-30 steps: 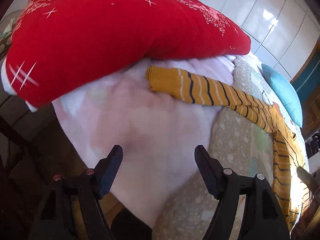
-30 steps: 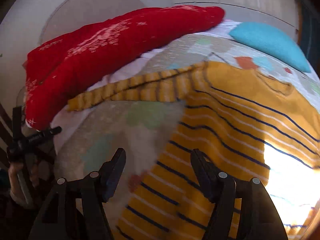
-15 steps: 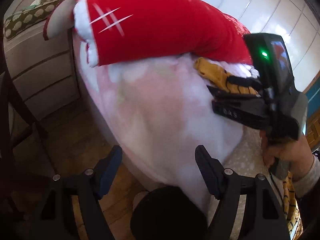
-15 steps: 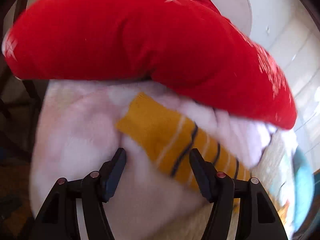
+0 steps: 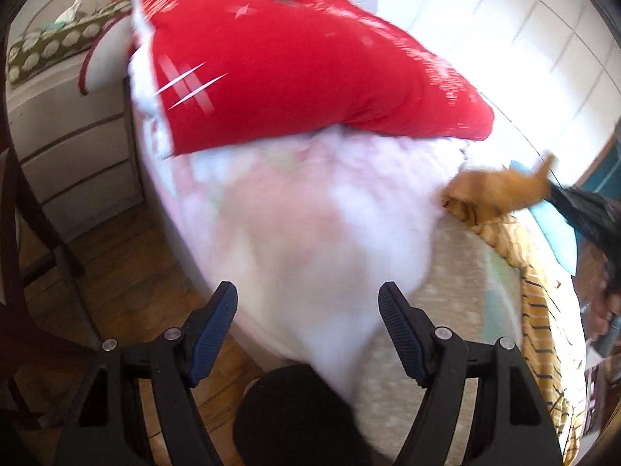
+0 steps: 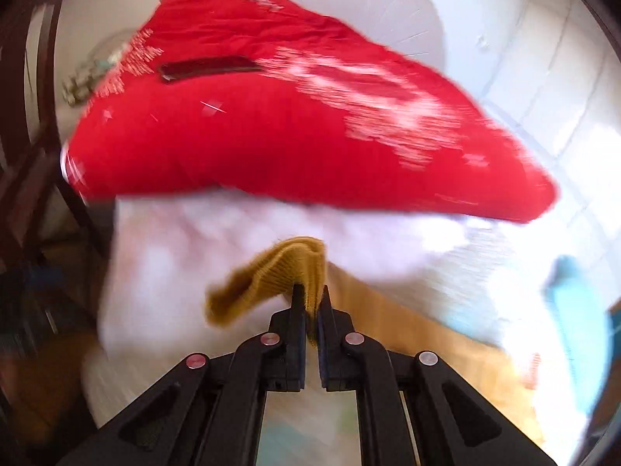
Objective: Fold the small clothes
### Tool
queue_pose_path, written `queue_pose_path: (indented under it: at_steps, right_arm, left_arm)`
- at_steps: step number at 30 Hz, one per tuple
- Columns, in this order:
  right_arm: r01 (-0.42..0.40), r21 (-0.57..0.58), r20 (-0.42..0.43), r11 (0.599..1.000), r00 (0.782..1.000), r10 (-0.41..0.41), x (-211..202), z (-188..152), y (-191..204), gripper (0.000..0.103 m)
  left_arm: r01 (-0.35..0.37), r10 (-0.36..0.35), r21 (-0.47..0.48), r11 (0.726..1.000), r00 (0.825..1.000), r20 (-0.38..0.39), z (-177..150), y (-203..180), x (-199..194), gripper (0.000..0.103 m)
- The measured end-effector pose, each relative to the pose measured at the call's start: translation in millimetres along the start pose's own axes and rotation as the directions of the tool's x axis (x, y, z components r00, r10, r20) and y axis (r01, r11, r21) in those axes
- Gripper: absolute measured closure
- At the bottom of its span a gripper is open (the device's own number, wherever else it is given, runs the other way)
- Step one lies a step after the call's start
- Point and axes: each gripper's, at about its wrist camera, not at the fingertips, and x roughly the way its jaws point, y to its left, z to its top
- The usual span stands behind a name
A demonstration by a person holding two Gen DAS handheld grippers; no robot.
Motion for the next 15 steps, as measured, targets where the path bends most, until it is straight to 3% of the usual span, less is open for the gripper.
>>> queue_pose_path:
  at_steps: [3,6,8,11,13,15]
  right_arm:
    - [0.163,-0.019,-0.079,0.986,0.983,-0.164,-38.4,-52.2,-52.7,0.098]
    - [0.310,0.012,-0.193,0.951,0.934,-0.302,-63.6,-112.0,-113.1,0.098]
    - [0.423,0.000,-0.261,0.906,0.875,-0.408,-76.3,-156.8,-143.9,0.098]
    - [0.564,-0.037,-0.370,0.825,0.759,-0.536,-80.0,-224.8,-183.6,0.098]
    - [0.603,-0.017,-0.467,0.798,0.701,-0.539,-74.9,-267.7,-209.3,0.095]
    - [0.634,0.028,-0.544,0.773,0.658,-0.520,-73.9,-305.8,-229.0,0.087]
  left_arm:
    - [0.024,-0.024,0.031,0.999,1.000,-0.007,-2.7,-20.1,-2.9,0.029]
    - [0.057,-0.055,0.064,0.996,0.998,-0.030,-8.1,-47.2,-2.9,0.029]
    - [0.079,-0.075,0.101,0.992,0.996,-0.047,-12.1,-70.5,-2.9,0.029]
    - [0.118,-0.107,0.171,0.978,0.992,-0.074,-17.7,-107.4,-1.3,0.029]
    - [0.146,-0.127,0.220,0.965,0.987,-0.095,-22.7,-136.1,-2.5,0.029]
    - [0.167,-0.141,0.259,0.951,0.983,-0.115,-28.2,-159.8,-1.8,0.029]
